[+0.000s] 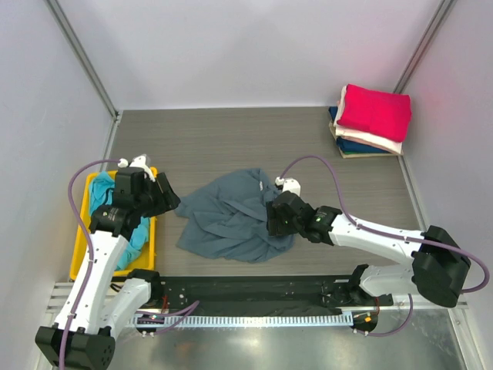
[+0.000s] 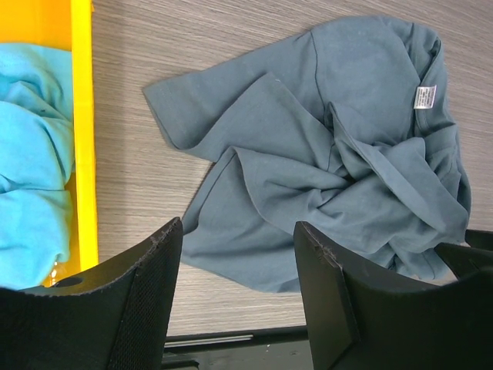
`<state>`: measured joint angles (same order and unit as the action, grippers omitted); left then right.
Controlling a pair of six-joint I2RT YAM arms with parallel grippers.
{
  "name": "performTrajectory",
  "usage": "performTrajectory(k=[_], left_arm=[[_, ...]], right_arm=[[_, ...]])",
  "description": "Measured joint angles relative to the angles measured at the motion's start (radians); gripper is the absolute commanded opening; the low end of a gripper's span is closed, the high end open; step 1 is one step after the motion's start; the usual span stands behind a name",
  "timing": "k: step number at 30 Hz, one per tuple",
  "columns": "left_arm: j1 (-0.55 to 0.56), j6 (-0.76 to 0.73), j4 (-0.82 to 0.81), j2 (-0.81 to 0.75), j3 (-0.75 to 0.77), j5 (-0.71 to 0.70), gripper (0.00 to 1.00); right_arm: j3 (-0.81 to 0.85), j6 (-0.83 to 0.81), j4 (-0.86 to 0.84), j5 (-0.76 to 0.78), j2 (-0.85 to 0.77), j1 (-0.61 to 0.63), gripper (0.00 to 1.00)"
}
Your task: Fold and stack the t-shirts
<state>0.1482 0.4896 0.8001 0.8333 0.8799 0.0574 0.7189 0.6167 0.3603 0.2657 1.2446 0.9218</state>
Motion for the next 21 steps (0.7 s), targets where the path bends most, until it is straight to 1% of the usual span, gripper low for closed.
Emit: performTrajectory(k=[1, 4, 7, 8, 10, 11, 13, 14, 16, 17, 21], left_arm=[[0.0, 0.0, 0.0, 0.0, 0.0, 0.0, 0.61], [0.0, 0.0, 0.0, 0.002, 0.0, 0.0, 0.61], [0.0, 0.0, 0.0, 0.004, 0.0, 0.0, 0.6], [0.0, 0.0, 0.0, 0.005, 0.0, 0.0, 0.6], [0.0, 0.0, 0.0, 0.005, 0.0, 0.0, 0.6], [0.0, 0.0, 0.0, 0.005, 0.0, 0.0, 0.6], [0.0, 0.0, 0.0, 0.005, 0.0, 0.0, 0.6], [0.0, 0.0, 0.0, 0.005, 0.0, 0.0, 0.6], [0.0, 0.0, 0.0, 0.005, 0.0, 0.0, 0.6], [0.0, 0.0, 0.0, 0.005, 0.0, 0.0, 0.6], [0.0, 0.0, 0.0, 0.006, 0.0, 0.0, 0.6]], right_arm=[[0.0, -0.004, -0.004, -0.003, 0.004, -0.004, 0.63], [-0.001, -0.015, -0.013, -0.01, 0.008, -0.016, 0.54], [-0.004, -0.022, -0.024, -0.018, 0.008, -0.022, 0.43], [-0.007, -0.022, -0.027, -0.022, 0.008, -0.022, 0.37], [-0.017, -0.022, -0.032, -0.032, 0.006, -0.022, 0.33], [-0.023, -0.02, -0.034, -0.037, 0.005, -0.022, 0.28], [-0.04, -0.018, -0.037, -0.047, -0.006, -0.022, 0.25], [-0.047, -0.018, -0.038, -0.051, -0.013, -0.022, 0.17], [-0.056, -0.018, -0.039, -0.06, -0.028, -0.022, 0.05], [-0.056, -0.018, -0.039, -0.064, -0.031, -0.022, 0.01], [-0.037, -0.03, -0.007, -0.066, -0.056, -0.022, 0.01]])
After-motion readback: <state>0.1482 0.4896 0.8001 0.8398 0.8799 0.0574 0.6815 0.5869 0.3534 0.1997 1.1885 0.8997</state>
